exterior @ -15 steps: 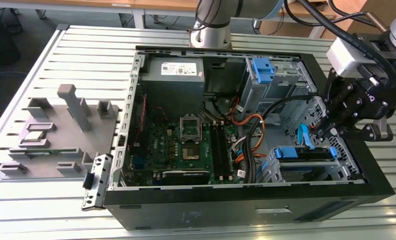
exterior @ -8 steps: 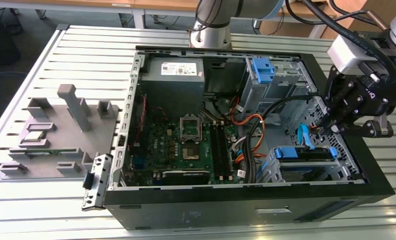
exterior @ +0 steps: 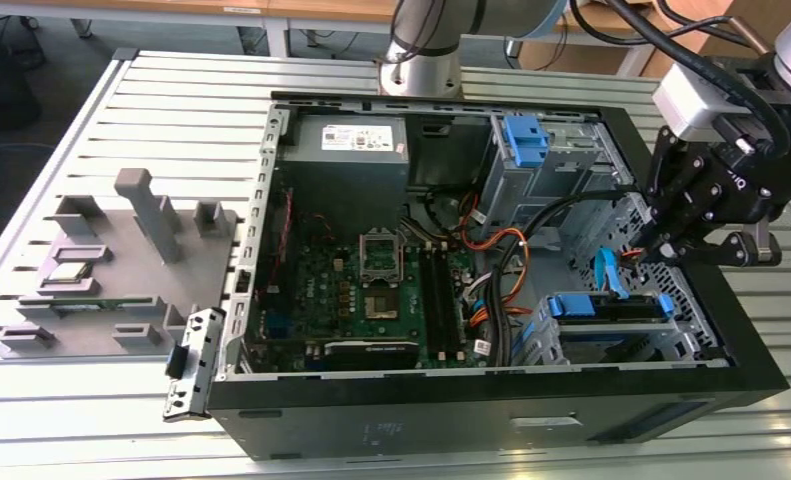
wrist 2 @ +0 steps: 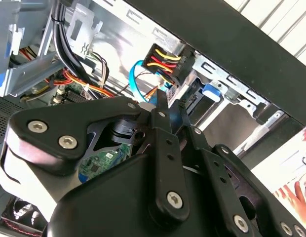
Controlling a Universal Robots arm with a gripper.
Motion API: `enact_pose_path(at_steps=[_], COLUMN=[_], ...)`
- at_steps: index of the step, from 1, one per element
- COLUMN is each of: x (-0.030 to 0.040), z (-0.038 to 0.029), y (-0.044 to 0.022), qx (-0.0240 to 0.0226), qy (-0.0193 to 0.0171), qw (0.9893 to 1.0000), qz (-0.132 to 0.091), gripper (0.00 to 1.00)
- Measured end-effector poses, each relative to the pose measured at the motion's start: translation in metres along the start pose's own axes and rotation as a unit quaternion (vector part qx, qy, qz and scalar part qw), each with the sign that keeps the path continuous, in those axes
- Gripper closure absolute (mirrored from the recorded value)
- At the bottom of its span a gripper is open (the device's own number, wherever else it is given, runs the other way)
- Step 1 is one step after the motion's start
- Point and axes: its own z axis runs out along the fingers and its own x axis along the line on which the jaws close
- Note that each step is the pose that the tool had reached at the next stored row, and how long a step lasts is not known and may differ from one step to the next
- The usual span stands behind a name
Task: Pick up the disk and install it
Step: 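Insert the second disk wire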
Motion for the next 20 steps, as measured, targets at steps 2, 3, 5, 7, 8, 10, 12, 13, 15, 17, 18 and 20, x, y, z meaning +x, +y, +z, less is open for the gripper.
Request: enact_pose_path(at_steps=[2,3,5,7,8,10,12,13,15,17,18,20], x=[-0.0012,-0.0014,-0.0017,-0.0017,-0.0017,-0.0017,-0.0017,-0.0017,-0.0017,-0.0017,-0.0017,-0.0017], z=[0.0002,0.0001,0.0000,0.0000,0.0000,0.0000,-0.0002,-0.0003,-0.0002,-0.0003,-0.0003,-0.0003], y=[-0.0014,-0.0024,-0.0041,-0.0053,-0.0054,-0.0055,-0.0057,-0.0057,-0.0057,-0.0057,-0.0057,-0.0057], qx=[0.0000,-0.0001,-0.0002,-0.0003,-0.0003,-0.0003,-0.0009,-0.0010,-0.0011,-0.0011,-0.0011,-0.0011], qy=[-0.0001,0.0000,0.0001,0.0002,0.0001,0.0001,0.0001,0.0001,0.0001,0.0001,0.0001,0.0000], qw=[1.0000,1.0000,1.0000,1.0000,1.0000,1.0000,1.0000,1.0000,1.0000,1.0000,1.0000,1.0000], qz=[-0.001,-0.001,-0.003,-0.004,-0.004,-0.004,-0.004,-0.004,-0.004,-0.004,-0.004,-0.004], gripper=[0.76,0.76,0.76,0.76,0.76,0.76,0.76,0.76,0.76,0.76,0.76,0.75])
